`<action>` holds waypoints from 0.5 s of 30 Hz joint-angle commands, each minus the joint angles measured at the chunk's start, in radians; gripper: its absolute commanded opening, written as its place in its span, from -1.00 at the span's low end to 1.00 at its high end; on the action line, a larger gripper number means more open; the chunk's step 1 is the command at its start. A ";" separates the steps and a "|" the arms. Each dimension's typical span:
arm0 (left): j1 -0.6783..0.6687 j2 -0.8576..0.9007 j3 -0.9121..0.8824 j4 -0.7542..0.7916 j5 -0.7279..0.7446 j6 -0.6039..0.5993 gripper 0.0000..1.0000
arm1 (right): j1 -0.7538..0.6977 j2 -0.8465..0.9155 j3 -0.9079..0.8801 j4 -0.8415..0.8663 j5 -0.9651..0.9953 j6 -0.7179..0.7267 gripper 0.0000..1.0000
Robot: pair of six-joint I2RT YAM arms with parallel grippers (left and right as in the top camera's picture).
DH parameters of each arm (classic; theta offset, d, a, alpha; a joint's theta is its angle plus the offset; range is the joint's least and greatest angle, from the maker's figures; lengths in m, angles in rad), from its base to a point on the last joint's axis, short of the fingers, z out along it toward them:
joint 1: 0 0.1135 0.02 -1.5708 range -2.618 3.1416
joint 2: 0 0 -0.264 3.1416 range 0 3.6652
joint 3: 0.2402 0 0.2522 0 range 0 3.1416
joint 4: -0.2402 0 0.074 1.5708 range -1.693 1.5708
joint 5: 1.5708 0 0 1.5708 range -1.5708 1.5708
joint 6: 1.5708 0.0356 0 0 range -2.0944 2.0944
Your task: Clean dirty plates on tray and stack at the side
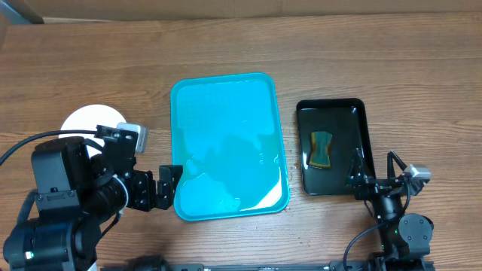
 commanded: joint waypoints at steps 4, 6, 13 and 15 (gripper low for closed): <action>-0.007 -0.001 0.006 0.000 0.000 -0.011 0.99 | -0.007 -0.010 -0.010 0.006 0.013 -0.003 1.00; -0.007 -0.001 0.006 0.001 -0.001 -0.011 1.00 | -0.007 -0.010 -0.010 0.006 0.013 -0.003 1.00; -0.033 -0.061 -0.008 -0.002 -0.032 -0.011 1.00 | -0.007 -0.010 -0.010 0.006 0.013 -0.003 1.00; -0.033 -0.097 -0.022 0.050 -0.030 -0.011 1.00 | -0.007 -0.010 -0.010 0.006 0.013 -0.003 1.00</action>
